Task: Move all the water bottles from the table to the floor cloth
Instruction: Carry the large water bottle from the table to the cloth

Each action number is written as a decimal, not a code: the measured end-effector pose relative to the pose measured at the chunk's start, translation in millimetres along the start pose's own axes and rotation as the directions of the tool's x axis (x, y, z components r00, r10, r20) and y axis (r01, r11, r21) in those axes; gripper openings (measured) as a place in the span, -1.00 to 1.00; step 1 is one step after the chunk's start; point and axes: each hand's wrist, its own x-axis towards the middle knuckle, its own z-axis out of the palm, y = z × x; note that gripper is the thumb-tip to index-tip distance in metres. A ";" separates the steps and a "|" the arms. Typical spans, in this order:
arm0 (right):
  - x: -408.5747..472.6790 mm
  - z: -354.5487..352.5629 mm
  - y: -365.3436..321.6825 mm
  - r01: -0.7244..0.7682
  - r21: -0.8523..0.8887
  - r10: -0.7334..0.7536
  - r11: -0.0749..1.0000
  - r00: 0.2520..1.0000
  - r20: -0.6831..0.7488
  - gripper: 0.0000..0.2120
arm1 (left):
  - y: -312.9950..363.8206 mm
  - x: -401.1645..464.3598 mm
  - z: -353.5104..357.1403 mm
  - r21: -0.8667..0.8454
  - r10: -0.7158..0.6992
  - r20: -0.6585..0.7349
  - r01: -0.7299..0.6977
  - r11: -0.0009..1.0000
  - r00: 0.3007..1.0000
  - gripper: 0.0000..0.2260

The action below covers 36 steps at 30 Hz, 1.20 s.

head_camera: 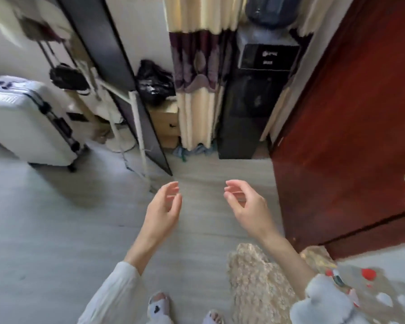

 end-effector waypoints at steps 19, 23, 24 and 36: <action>-37.3 476.4 -321.4 0.489 0.219 -0.493 0.844 0.549 0.675 -0.78 | -188.2 -130.2 -500.1 -0.207 -0.254 -0.785 0.147 0.967 0.565 -0.79; -36.0 560.1 -370.4 0.498 0.294 -0.537 0.816 0.463 0.706 -0.80 | -221.4 -139.8 -565.8 -0.226 -0.270 -0.818 0.147 0.963 0.507 -0.77; -34.8 582.0 -381.7 0.497 0.310 -0.545 0.810 0.443 0.712 -0.80 | -229.3 -141.1 -580.1 -0.231 -0.275 -0.825 0.150 0.961 0.493 -0.76; 22.4 850.8 -529.9 0.488 0.421 -0.582 0.765 0.244 0.776 -0.78 | -330.2 -71.0 -815.3 -0.229 -0.301 -0.865 0.217 0.949 0.401 -0.78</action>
